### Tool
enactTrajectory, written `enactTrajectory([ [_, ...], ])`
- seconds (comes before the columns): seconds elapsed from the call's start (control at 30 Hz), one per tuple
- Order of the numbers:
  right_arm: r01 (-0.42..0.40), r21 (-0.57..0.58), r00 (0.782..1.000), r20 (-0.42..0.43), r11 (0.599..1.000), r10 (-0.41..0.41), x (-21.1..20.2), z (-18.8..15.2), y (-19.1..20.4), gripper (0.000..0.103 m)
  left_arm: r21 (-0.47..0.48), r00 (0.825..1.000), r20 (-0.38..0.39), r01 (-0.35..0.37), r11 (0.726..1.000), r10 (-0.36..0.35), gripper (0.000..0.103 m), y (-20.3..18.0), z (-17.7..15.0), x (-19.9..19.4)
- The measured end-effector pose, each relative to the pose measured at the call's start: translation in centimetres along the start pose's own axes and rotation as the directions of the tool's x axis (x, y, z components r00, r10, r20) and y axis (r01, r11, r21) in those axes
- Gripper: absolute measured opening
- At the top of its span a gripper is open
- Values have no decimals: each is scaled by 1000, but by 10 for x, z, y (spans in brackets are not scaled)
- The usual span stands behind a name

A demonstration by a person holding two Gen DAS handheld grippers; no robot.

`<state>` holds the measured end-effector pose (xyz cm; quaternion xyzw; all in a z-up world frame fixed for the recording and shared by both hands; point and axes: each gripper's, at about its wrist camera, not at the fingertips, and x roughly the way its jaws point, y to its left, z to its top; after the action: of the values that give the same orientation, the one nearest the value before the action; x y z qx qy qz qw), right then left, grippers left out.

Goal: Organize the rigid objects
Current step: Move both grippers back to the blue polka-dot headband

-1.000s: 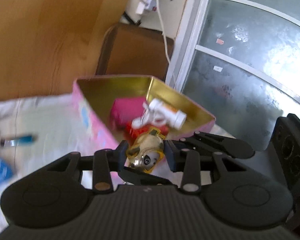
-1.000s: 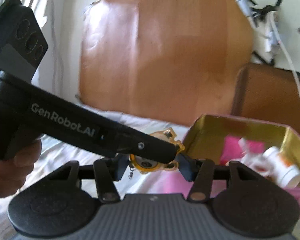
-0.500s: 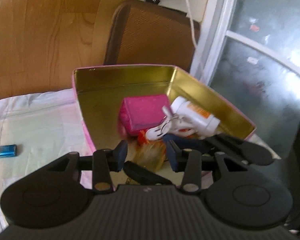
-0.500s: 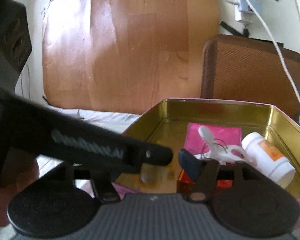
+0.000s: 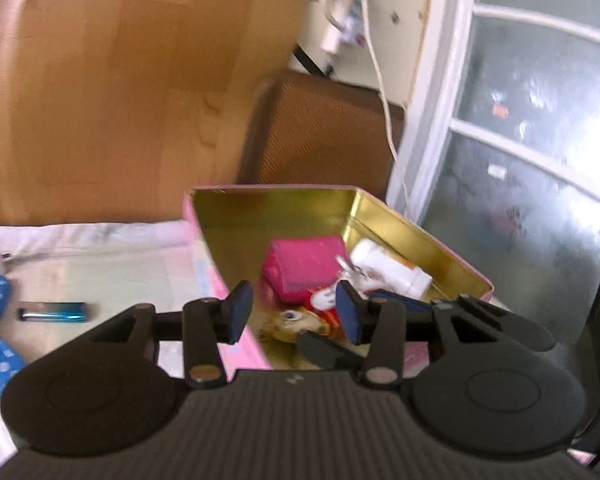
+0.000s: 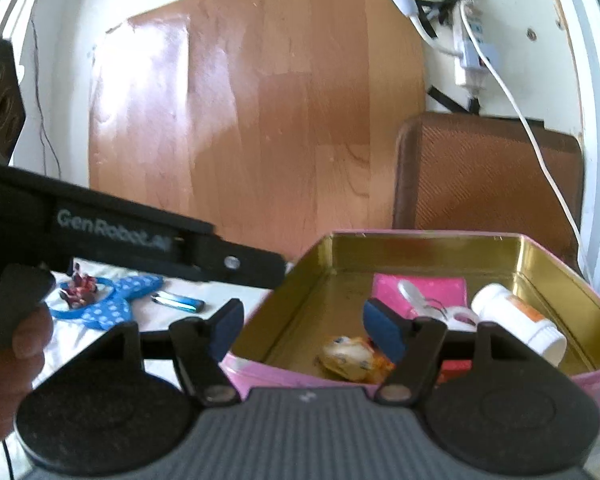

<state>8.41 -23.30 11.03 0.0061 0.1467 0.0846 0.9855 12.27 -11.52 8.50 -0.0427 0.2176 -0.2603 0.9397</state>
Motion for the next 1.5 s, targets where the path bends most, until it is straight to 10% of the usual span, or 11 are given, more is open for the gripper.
enactTrajectory([
  [0.37, -97, -70, 995, 25, 993, 99, -7, 7, 51, 71, -130, 983, 1, -182, 975, 184, 49, 89, -38, -57],
  [0.7, -245, -153, 967, -109, 957, 230, 27, -4, 109, 64, -216, 923, -58, -384, 898, 380, 49, 164, -78, -77],
  [1.07, -346, -202, 918, -274, 916, 286, 110, -8, 166, 55, -319, 933, -16, -346, 882, 360, 49, 184, -83, -82],
  [1.5, -411, -192, 865, -391, 891, 315, 189, -6, 214, 85, -402, 901, 63, -371, 837, 430, 49, 198, -83, -103],
])
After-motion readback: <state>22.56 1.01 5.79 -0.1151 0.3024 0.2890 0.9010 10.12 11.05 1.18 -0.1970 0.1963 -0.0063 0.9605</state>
